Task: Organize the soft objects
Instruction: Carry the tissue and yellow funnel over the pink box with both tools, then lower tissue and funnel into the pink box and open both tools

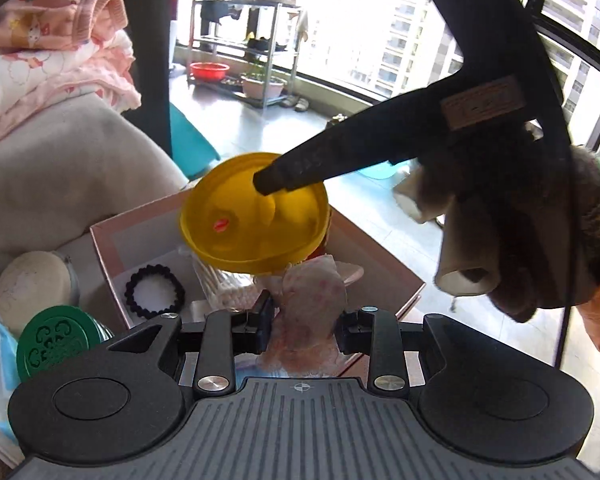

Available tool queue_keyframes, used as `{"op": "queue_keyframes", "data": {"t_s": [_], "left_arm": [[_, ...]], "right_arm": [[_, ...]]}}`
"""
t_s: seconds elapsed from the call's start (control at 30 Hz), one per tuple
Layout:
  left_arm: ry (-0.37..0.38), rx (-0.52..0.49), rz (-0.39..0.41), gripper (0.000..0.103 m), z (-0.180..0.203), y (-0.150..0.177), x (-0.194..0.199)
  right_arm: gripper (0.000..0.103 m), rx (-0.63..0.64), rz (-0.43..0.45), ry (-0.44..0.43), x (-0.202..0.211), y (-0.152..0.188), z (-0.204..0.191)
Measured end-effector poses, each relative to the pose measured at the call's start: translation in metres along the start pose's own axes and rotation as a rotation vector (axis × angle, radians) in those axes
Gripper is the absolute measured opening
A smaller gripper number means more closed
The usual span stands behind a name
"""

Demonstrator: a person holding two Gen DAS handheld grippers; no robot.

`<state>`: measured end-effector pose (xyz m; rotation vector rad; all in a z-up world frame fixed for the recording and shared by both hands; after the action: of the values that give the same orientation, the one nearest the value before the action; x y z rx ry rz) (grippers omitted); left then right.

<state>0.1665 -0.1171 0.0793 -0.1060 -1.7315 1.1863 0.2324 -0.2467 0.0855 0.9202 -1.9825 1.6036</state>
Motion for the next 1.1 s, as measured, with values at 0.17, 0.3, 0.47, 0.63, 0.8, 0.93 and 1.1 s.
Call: {"op": "queue_keyframes", "data": {"t_s": [0.17,0.3,0.47,0.63,0.8,0.93,1.1], "left_arm": [[0.066,0.092,0.111,0.033,-0.011,-0.009,0.021],[0.067,0.12,0.022,0.034,-0.013,-0.006,-0.012],[0.088,0.029,-0.079,0.034,0.009,-0.005,-0.06],[0.0,0.051,-0.108,0.036,0.002,-0.004,-0.066],[-0.047,0.01,-0.166,0.036,0.0,0.003,-0.054],[-0.066,0.044,-0.123,0.035,-0.009,0.006,-0.023],[-0.062,0.11,0.031,0.035,-0.023,-0.008,0.032]], "right_arm": [[0.008,-0.053,0.002,0.014,-0.003,-0.004,0.014],[0.008,-0.099,0.035,-0.025,0.015,-0.018,0.022],[0.008,-0.067,0.102,-0.054,0.046,-0.023,0.016],[0.008,0.025,0.073,-0.074,0.058,-0.001,0.008],[0.008,0.175,0.024,0.047,0.024,0.042,-0.002],[0.008,0.143,-0.005,0.031,0.008,0.045,0.002],[0.008,0.116,-0.021,0.029,0.004,0.038,0.005]]}}
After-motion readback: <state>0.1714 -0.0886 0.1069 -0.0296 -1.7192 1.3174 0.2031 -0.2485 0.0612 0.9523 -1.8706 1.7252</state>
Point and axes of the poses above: each gripper's, at about its wrist camera, not at the fingertips, and x roughly against the way its jaws point, z to its right, y to its underside, the point moved 1 cm from there along -x, roughly the way its jaws point, and after that the axes turned 13 degrees about -x, right-handed, at the moved point
